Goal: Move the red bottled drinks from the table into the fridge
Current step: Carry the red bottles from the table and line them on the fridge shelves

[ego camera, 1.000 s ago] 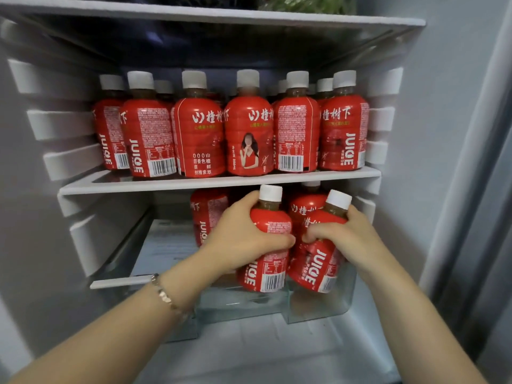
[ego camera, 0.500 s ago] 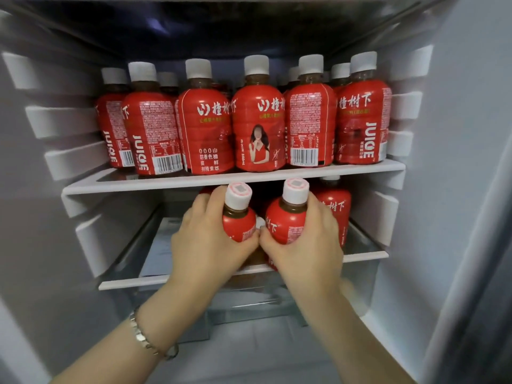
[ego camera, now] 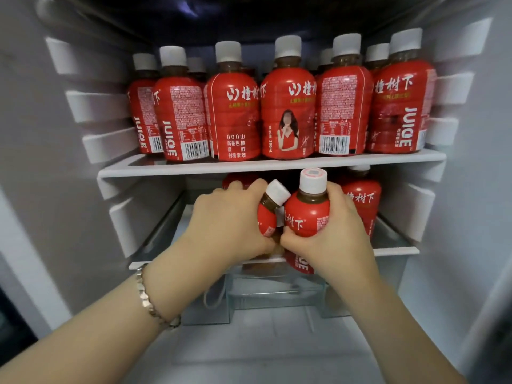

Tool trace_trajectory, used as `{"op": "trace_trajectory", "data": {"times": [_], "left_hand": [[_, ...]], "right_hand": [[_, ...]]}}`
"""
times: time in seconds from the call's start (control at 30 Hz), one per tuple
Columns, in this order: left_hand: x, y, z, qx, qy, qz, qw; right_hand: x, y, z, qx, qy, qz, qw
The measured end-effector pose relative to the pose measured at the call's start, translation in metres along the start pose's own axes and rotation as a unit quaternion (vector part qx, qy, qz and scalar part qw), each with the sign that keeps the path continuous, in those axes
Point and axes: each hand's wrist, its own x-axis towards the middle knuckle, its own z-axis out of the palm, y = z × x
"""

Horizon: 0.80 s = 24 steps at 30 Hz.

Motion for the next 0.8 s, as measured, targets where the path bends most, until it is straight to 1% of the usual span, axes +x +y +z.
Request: {"op": "trace_trajectory", "data": {"times": [0.07, 0.17, 0.23, 0.3, 0.4, 0.47, 0.53, 0.6, 0.63, 0.7, 0.77, 0.8], "left_hand": [[0.003, -0.004, 0.0, -0.022, -0.01, -0.011, 1.0], [0.005, -0.017, 0.003, -0.122, -0.005, -0.073, 0.99], [0.006, -0.026, 0.008, -0.189, 0.003, -0.103, 0.976], [0.006, -0.031, 0.014, -0.253, 0.015, -0.124, 0.959], [0.011, -0.034, 0.026, -0.346, 0.06, -0.152, 0.924], [0.013, -0.036, 0.033, -0.413, 0.106, -0.173, 0.888], [0.014, -0.037, 0.039, -0.451, 0.144, -0.19, 0.86], [0.01, -0.038, 0.042, -0.468, 0.171, -0.21, 0.841], [0.009, -0.038, 0.044, -0.476, 0.187, -0.218, 0.831], [0.006, -0.037, 0.047, -0.483, 0.224, -0.233, 0.814], [0.005, -0.031, 0.053, -0.474, 0.255, -0.235, 0.81], [0.005, -0.026, 0.057, -0.463, 0.262, -0.227, 0.816]], "right_hand": [[0.002, -0.005, -0.003, -0.02, -0.04, -0.021, 0.999], [0.007, -0.019, -0.004, -0.094, -0.11, -0.06, 0.988], [0.01, -0.024, -0.002, -0.121, -0.12, -0.082, 0.982], [0.013, -0.025, -0.001, -0.121, -0.129, -0.087, 0.98], [0.019, -0.027, -0.005, -0.1, -0.157, -0.07, 0.98], [0.029, -0.031, -0.002, -0.123, -0.176, -0.07, 0.974], [0.042, -0.033, 0.007, -0.14, -0.181, -0.067, 0.971], [0.045, -0.028, 0.017, -0.098, -0.153, -0.046, 0.982], [0.042, -0.022, 0.021, -0.06, -0.119, -0.03, 0.991], [0.031, -0.009, 0.027, 0.015, -0.022, 0.001, 1.0], [0.023, 0.001, 0.032, 0.06, 0.053, 0.017, 0.997], [0.023, 0.004, 0.035, 0.068, 0.075, 0.02, 0.995]]}}
